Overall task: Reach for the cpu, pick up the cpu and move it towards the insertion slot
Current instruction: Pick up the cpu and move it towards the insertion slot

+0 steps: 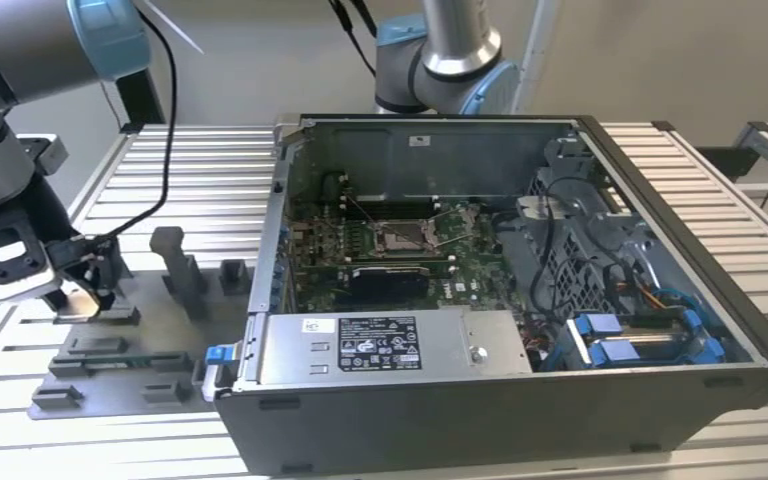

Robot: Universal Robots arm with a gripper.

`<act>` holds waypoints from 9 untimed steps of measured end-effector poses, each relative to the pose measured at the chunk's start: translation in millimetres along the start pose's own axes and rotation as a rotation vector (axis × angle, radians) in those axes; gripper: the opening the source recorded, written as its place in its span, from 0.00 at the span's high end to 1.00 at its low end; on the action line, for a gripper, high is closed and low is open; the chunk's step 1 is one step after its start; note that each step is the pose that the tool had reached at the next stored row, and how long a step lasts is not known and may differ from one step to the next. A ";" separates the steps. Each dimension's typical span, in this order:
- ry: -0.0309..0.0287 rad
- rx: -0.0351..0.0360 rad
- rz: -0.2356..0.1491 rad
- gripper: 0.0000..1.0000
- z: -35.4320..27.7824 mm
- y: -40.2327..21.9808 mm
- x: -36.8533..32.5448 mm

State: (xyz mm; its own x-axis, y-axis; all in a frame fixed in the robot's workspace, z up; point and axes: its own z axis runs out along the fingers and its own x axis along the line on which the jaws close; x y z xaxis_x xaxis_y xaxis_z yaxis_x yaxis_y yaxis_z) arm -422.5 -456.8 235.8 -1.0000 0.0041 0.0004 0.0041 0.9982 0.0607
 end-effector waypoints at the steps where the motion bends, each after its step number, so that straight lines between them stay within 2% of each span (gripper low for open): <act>1: 0.0000 0.0000 0.000 1.00 -1.2 0.1 0.0; 9: -0.0001 -0.0001 0.000 1.00 -10.2 0.7 0.1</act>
State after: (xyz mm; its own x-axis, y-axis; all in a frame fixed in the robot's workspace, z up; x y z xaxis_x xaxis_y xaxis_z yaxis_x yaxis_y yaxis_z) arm -422.5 -456.7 246.0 -1.0000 0.0043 0.0003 0.0043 0.9981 0.0607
